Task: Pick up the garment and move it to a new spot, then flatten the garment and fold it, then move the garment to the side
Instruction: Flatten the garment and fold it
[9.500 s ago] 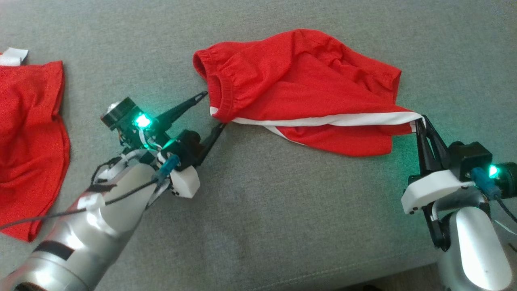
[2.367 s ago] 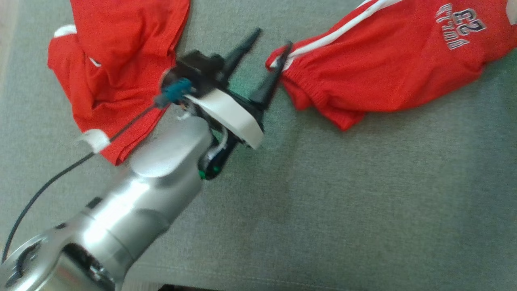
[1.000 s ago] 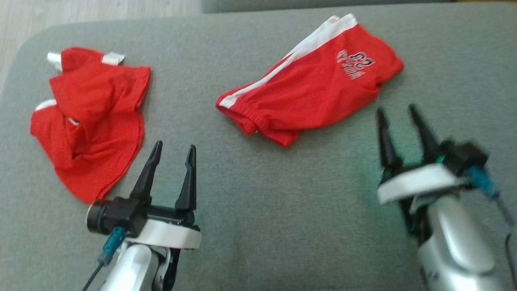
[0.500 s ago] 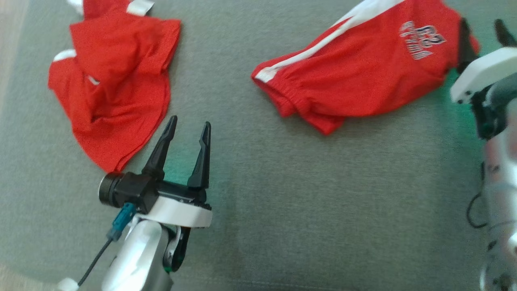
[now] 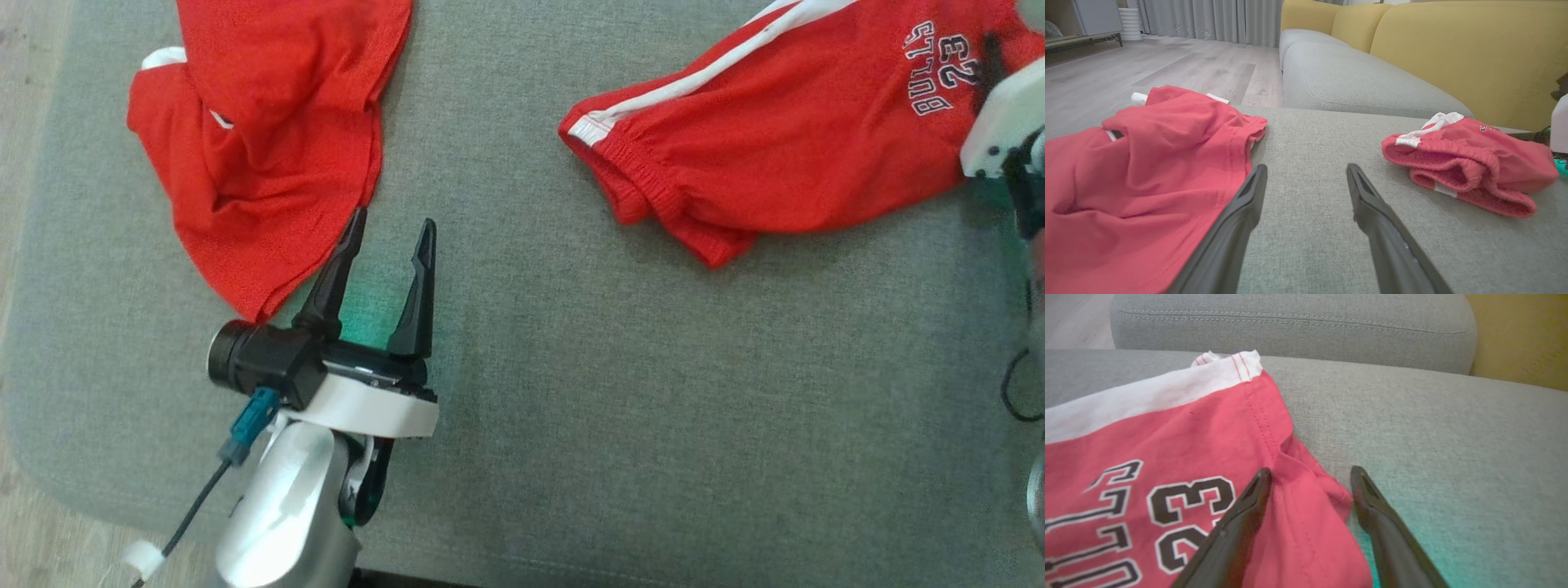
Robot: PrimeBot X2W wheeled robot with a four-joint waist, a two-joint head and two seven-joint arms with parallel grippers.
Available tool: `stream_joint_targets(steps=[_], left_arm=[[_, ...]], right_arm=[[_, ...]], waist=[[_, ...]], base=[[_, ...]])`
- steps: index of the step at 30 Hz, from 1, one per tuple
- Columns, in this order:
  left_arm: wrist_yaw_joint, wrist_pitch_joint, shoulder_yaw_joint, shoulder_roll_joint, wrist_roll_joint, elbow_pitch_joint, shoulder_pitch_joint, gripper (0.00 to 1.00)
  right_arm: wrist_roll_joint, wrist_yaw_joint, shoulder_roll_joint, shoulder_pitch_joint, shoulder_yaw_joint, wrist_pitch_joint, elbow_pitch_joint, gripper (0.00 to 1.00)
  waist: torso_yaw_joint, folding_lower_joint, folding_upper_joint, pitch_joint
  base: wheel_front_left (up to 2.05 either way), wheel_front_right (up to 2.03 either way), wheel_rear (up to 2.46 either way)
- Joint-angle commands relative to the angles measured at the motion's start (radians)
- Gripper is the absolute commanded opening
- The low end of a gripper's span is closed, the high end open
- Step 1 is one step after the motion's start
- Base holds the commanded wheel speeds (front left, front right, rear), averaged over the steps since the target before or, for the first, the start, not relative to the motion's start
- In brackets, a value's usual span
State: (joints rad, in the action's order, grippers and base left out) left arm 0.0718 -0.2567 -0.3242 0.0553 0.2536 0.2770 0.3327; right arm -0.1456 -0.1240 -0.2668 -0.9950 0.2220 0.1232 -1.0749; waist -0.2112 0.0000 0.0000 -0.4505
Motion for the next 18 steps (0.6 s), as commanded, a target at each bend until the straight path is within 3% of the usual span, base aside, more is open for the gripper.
stream_joint_targets(steps=[1,10,18], left_arm=[[0.006,-0.005,0.038,0.008,-0.009,-0.028,0.019,1.0],[0.016,-0.005,0.07,0.002,-0.025,-0.018,0.008,1.0],[0.027,-0.005,0.08,-0.001,-0.033,-0.016,-0.022,1.0]], right_arm=[[-0.008,-0.007,0.012,0.006,-0.042,0.012,-0.02,0.02],[0.075,-0.007,-0.015,-0.005,-0.092,-0.091,-0.09,0.0],[0.181,-0.007,-0.1,0.078,-0.055,-0.181,-0.111,0.0]], waist=[[0.003,0.0,0.0,0.0],[0.059,0.0,0.0,0.05],[0.119,0.0,0.0,0.131]], base=[[0.0,0.0,0.0],[0.0,0.0,0.0],[0.0,0.0,0.0]])
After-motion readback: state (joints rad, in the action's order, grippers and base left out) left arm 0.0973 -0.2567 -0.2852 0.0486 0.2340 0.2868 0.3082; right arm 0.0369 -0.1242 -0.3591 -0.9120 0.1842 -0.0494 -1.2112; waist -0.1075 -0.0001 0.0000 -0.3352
